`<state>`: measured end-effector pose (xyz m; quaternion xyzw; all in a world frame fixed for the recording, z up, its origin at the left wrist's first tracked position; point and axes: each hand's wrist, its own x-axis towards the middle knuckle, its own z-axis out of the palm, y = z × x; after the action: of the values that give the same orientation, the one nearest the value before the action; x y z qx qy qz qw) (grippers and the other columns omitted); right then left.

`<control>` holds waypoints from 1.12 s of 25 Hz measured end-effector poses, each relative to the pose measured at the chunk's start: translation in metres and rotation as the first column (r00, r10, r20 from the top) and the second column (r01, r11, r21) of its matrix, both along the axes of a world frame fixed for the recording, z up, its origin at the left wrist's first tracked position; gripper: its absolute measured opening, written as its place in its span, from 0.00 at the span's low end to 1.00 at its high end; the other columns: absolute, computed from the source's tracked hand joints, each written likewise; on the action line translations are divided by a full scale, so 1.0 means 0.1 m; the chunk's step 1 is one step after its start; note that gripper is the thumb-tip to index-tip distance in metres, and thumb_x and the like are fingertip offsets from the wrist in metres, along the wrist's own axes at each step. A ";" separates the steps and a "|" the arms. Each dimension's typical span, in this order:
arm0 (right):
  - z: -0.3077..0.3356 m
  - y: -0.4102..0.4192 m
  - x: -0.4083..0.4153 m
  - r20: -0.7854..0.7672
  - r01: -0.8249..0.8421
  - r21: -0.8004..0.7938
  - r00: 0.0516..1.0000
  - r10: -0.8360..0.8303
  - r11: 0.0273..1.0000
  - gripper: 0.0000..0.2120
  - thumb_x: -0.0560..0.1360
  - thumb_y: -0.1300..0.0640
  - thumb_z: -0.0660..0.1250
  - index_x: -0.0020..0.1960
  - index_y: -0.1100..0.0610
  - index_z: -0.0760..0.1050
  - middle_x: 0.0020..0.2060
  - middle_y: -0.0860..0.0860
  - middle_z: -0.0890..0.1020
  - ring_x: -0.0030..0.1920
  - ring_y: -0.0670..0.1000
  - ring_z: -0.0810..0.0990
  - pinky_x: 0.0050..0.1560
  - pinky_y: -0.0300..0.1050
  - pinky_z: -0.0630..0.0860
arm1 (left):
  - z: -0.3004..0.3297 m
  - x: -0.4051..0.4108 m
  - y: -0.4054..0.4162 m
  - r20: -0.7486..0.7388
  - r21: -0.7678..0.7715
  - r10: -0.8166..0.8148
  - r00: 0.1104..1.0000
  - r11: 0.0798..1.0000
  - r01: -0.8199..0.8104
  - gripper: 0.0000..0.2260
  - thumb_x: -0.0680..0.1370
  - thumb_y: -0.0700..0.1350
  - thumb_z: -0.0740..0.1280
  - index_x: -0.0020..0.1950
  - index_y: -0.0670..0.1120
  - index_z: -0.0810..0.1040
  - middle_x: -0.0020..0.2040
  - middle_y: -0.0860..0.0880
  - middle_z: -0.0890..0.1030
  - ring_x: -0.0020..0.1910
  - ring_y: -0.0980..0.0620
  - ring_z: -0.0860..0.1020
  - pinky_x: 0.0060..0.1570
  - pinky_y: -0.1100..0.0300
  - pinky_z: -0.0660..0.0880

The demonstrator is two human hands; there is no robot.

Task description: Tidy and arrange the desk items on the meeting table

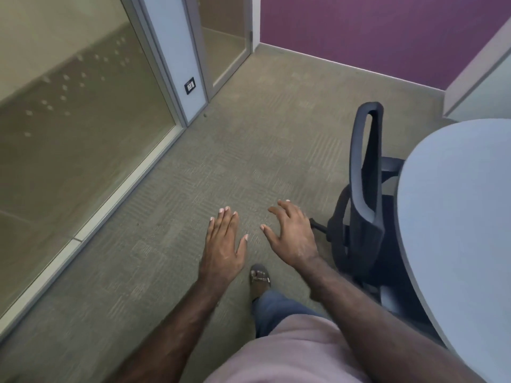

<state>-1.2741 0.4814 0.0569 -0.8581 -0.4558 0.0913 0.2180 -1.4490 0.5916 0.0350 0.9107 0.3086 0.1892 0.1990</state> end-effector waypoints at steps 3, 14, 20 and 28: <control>0.02 0.78 0.64 -0.060 -0.030 -0.044 0.998 0.027 0.999 0.27 0.82 0.39 0.66 0.76 0.52 0.73 0.77 0.53 0.71 0.80 0.56 0.66 0.81 0.57 0.63 | 0.02 0.59 0.74 -0.070 0.007 0.005 0.997 1.000 -0.005 0.27 0.83 0.49 0.63 0.79 0.36 0.68 0.81 0.38 0.66 0.83 0.41 0.60 0.82 0.39 0.58; 0.19 2.31 2.12 -0.029 0.013 -0.040 0.999 -0.014 0.999 0.28 0.82 0.38 0.64 0.77 0.50 0.70 0.81 0.54 0.66 0.85 0.57 0.57 0.83 0.58 0.59 | 0.17 2.25 2.38 -0.068 0.016 -0.054 0.996 0.998 0.055 0.29 0.83 0.51 0.62 0.80 0.37 0.65 0.82 0.39 0.64 0.84 0.43 0.58 0.83 0.41 0.55; 0.06 3.13 3.26 0.010 0.151 -0.047 0.989 -0.151 0.987 0.29 0.83 0.38 0.64 0.79 0.51 0.70 0.82 0.54 0.66 0.85 0.57 0.57 0.84 0.58 0.56 | 0.08 3.63 3.56 -0.052 0.039 -0.238 0.970 0.970 0.240 0.28 0.84 0.49 0.65 0.81 0.36 0.65 0.82 0.38 0.64 0.84 0.42 0.58 0.83 0.41 0.54; 0.18 3.73 4.69 0.017 0.457 -0.073 0.889 -0.457 0.886 0.29 0.82 0.36 0.62 0.79 0.49 0.68 0.82 0.52 0.65 0.85 0.54 0.57 0.85 0.55 0.54 | 0.14 5.67 4.58 -0.082 0.033 -0.536 0.840 0.841 0.540 0.29 0.84 0.50 0.65 0.81 0.38 0.64 0.83 0.40 0.63 0.84 0.44 0.57 0.83 0.42 0.54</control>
<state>-0.8054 0.8545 0.0747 -0.9488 -0.2373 0.0546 0.2012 -0.8818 1.0494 0.0494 0.9718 0.0420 0.1025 0.2083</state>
